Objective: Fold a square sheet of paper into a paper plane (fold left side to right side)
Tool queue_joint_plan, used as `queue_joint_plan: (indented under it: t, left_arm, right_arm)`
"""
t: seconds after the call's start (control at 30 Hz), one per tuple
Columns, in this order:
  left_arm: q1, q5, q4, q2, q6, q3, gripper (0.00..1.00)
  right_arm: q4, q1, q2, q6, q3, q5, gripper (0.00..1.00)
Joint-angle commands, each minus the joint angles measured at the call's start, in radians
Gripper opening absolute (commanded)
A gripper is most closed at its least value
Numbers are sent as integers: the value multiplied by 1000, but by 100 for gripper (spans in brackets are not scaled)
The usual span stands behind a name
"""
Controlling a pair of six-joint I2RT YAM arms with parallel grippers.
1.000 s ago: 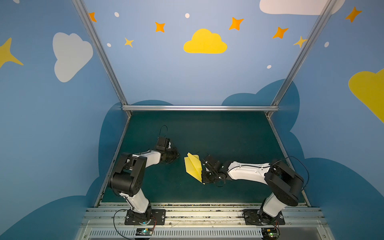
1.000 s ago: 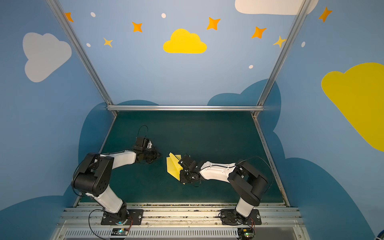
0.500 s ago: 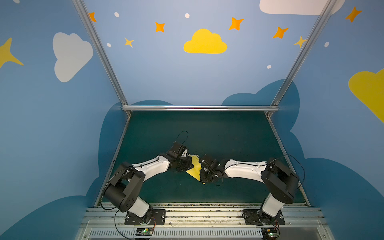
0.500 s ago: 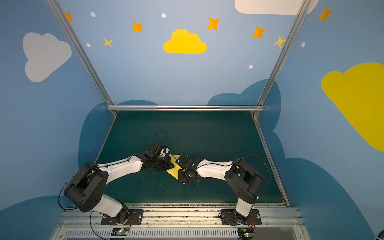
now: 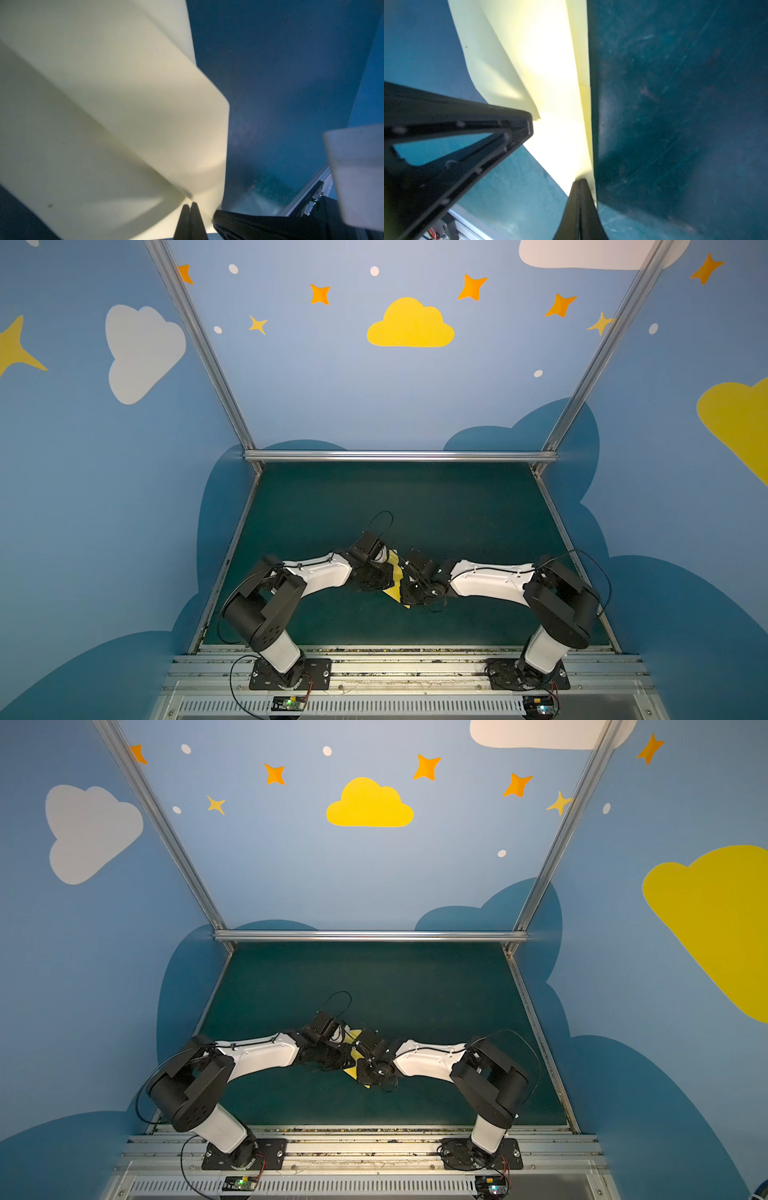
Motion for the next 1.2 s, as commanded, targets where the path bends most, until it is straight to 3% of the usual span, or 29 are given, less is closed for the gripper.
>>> queue_joint_plan:
  t: [0.0, 0.53, 1.17]
  left_arm:
    - [-12, -11, 10, 17, 23, 31, 4]
    - [-27, -74, 38, 95, 8, 33, 4]
    - [95, -108, 59, 71, -17, -62, 4]
  right_arm:
    - [-77, 14, 94, 11, -70, 16, 0]
    - [-76, 14, 94, 8, -82, 7, 0]
    - [-80, 13, 80, 8, -91, 12, 0]
